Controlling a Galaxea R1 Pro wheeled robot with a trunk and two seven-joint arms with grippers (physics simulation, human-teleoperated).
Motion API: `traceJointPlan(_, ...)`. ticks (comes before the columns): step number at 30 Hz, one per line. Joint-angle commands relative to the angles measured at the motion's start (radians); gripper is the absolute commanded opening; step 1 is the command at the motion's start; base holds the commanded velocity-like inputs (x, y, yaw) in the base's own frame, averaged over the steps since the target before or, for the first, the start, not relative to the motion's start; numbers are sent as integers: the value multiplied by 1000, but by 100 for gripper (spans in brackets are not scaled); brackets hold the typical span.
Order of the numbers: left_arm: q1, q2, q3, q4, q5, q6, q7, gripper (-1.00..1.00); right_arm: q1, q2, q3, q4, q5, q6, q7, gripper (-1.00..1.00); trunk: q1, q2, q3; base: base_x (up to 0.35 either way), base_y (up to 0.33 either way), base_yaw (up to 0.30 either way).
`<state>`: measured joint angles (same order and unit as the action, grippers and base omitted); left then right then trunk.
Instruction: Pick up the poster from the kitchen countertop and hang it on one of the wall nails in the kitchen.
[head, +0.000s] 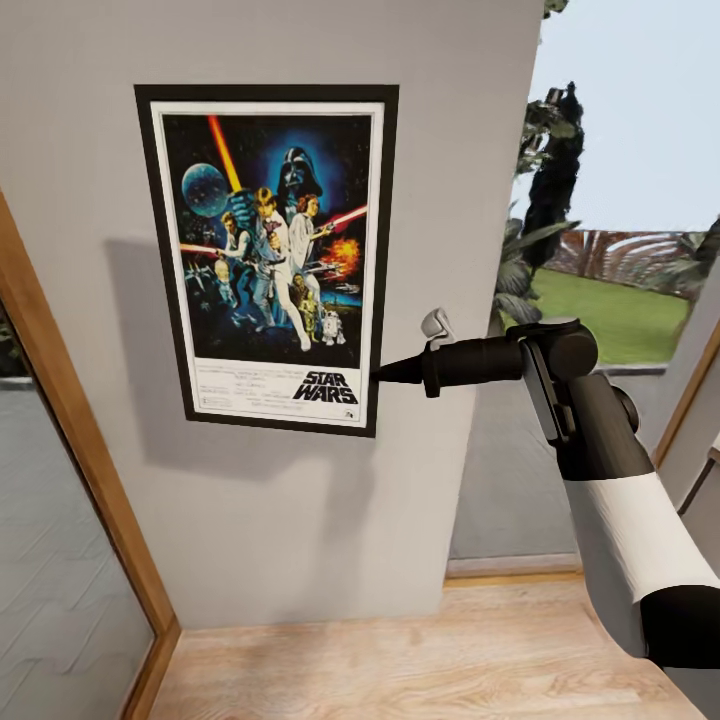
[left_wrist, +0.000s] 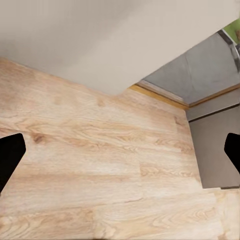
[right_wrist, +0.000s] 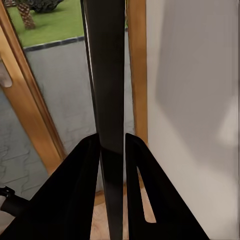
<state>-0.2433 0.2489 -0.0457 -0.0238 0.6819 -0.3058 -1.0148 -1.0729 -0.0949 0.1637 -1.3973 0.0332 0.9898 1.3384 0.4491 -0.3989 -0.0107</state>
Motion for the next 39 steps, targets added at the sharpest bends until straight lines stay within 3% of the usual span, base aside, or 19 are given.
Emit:
traceJointPlan(1, -1, 0, -5, 1, 4, -6, -2, 100, -1, 0, 0, 0, 3, 11, 7, -100, 1, -1, -1, 259, 60, 0)
traceJointPlan(18, -1, 0, -5, 1, 4, -6, -1, 100, -1, 0, 0, -1, 2, 12, 7, -100, 1, -1, -1, 87, 20, 0)
traceJointPlan(39, -1, 0, -5, 1, 4, -6, -1, 100, -1, 0, 0, -1, 2, 12, 7, -100, 1, -1, -1, 184, 0, 0)
